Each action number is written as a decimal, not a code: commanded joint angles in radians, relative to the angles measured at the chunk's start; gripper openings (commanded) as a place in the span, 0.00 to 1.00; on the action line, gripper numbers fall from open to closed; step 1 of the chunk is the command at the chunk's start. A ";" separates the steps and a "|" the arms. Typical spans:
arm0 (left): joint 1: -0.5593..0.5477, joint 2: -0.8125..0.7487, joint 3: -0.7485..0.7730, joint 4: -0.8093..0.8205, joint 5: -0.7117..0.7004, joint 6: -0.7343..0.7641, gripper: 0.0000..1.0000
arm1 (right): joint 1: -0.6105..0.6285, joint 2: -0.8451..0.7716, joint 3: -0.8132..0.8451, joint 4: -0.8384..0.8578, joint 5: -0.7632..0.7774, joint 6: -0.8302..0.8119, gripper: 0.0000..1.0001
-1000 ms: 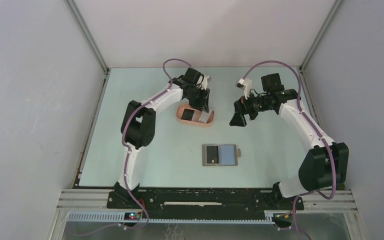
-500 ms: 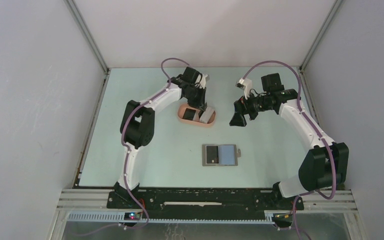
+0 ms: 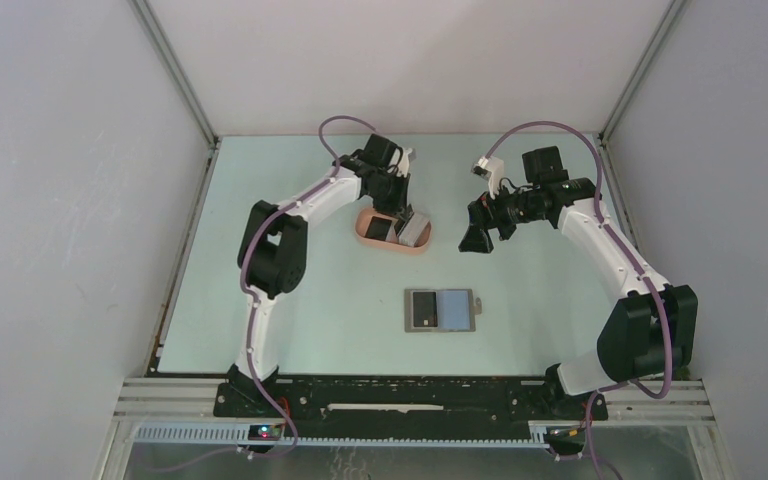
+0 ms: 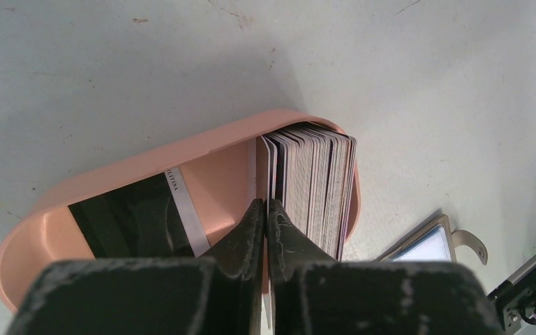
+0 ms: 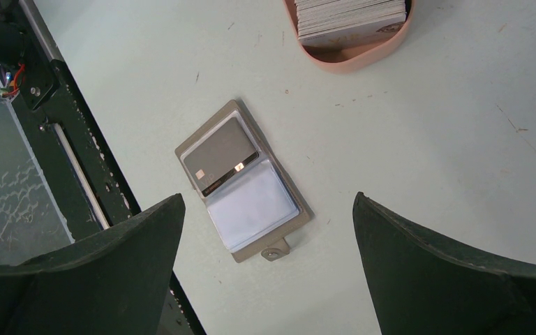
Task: Put the credit cards into the card holder
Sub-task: Pick up the credit card from the storage box.
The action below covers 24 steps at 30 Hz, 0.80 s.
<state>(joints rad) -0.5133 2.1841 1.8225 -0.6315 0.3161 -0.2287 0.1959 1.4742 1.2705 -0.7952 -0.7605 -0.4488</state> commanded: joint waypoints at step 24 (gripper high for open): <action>0.007 -0.057 -0.026 0.049 0.071 -0.009 0.09 | -0.006 0.003 0.006 -0.003 -0.006 -0.021 1.00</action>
<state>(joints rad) -0.5076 2.1784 1.8118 -0.6140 0.3462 -0.2283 0.1959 1.4746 1.2705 -0.7956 -0.7609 -0.4519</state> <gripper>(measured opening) 0.101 0.993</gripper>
